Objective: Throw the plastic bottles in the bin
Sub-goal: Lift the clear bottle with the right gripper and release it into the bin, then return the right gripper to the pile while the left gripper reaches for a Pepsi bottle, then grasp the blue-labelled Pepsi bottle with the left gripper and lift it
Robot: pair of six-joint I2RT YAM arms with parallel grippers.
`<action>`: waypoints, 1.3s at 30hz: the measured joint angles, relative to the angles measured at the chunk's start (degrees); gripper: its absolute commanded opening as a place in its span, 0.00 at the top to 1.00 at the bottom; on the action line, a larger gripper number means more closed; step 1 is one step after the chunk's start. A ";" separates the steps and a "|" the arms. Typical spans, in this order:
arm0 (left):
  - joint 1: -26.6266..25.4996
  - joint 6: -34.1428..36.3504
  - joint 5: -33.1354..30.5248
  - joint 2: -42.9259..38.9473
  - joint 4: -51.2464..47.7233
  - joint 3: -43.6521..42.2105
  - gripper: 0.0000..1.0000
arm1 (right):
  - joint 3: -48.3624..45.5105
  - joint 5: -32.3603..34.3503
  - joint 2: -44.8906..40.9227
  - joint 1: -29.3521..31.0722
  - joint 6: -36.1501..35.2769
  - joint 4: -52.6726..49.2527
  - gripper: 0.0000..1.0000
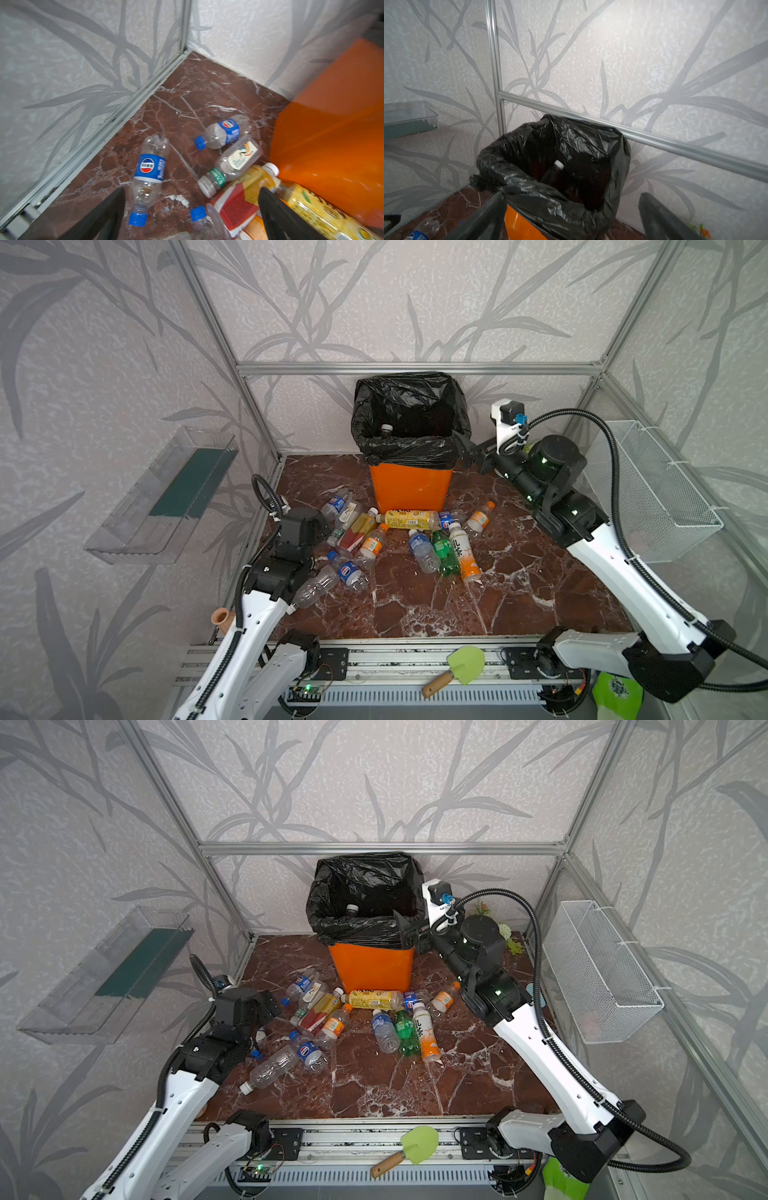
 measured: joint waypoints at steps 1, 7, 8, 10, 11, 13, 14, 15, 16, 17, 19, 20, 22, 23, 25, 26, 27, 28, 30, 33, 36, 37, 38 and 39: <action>1.92 -0.07 0.63 1.11 -0.20 -0.17 0.01 | -4.59 0.09 -1.55 -1.22 1.42 1.51 0.01; 8.35 0.07 3.19 8.33 -0.02 -2.80 0.03 | -27.61 3.15 -9.70 -8.35 10.14 3.19 0.01; 8.98 0.07 3.63 9.92 -0.04 -2.84 0.03 | -31.01 3.37 -11.41 -9.64 11.98 3.19 0.01; 10.10 0.09 4.44 12.81 0.42 -2.84 0.03 | -36.79 3.39 -14.71 -11.76 14.95 2.82 0.01; 10.86 0.13 4.81 14.25 0.72 -2.84 0.03 | -39.17 3.43 -16.24 -12.66 16.50 2.78 0.01; 12.50 0.20 5.64 16.70 1.42 -2.84 0.03 | -43.41 3.89 -19.19 -13.81 19.10 2.82 0.01; 13.51 0.26 6.19 18.01 1.70 -2.84 0.04 | -45.40 4.04 -20.68 -14.23 20.44 2.86 0.01; 14.32 0.39 6.73 19.02 2.08 -2.84 0.05 | -46.84 4.22 -21.79 -14.58 21.44 2.97 0.01; 15.23 0.46 7.45 20.22 2.54 -2.84 0.06 | -48.50 4.48 -22.97 -15.08 22.67 3.30 0.01; 16.11 0.57 8.31 21.42 2.86 -2.84 0.07 | -49.75 4.61 -23.85 -15.50 23.74 3.52 0.01; 17.40 0.63 9.70 23.74 3.45 -2.82 0.08 | -51.21 4.83 -24.70 -16.37 25.24 3.93 0.01; 17.86 0.66 10.25 25.07 3.78 -2.80 0.08 | -51.54 4.83 -24.79 -16.87 25.97 4.13 0.01; 18.67 0.96 11.30 27.71 3.76 -2.40 0.10 | -51.63 4.79 -24.50 -17.81 26.82 4.59 0.01; 19.06 1.09 11.91 29.22 3.63 -1.95 0.11 | -51.63 4.74 -24.22 -18.18 27.12 5.18 0.01; 19.54 1.66 13.25 32.17 3.17 -0.46 0.12 | -51.63 4.37 -23.45 -18.75 27.56 6.05 0.01; 19.80 2.03 14.05 33.83 3.10 0.55 0.13 | -51.63 4.24 -22.86 -18.99 27.74 6.51 0.01; 19.98 2.27 14.69 34.97 3.10 1.27 0.13 | -51.63 4.04 -22.34 -19.19 27.93 6.84 0.01; 20.20 2.56 15.39 36.44 2.99 2.14 0.13 | -51.63 3.76 -21.77 -19.28 28.02 7.08 0.01; 20.68 2.82 16.59 38.38 2.93 3.08 0.14 | -51.63 3.34 -20.85 -19.61 28.35 7.17 0.01; 21.49 3.17 18.08 40.48 2.91 3.39 0.17 | -51.63 2.86 -20.48 -20.09 28.79 7.26 0.01; 21.86 3.56 19.43 42.32 2.73 3.39 0.21 | -51.63 2.69 -20.50 -20.81 29.18 7.74 0.01; 21.88 3.65 19.78 42.97 2.71 3.39 0.23 | -51.63 2.62 -20.52 -21.09 29.33 7.85 0.01; 21.90 3.85 20.24 43.67 2.60 3.48 0.25 | -51.63 2.43 -20.52 -21.35 29.59 7.96 0.01; 21.90 3.98 20.63 44.26 2.51 3.61 0.27 | -51.63 2.34 -20.55 -21.55 29.81 7.96 0.01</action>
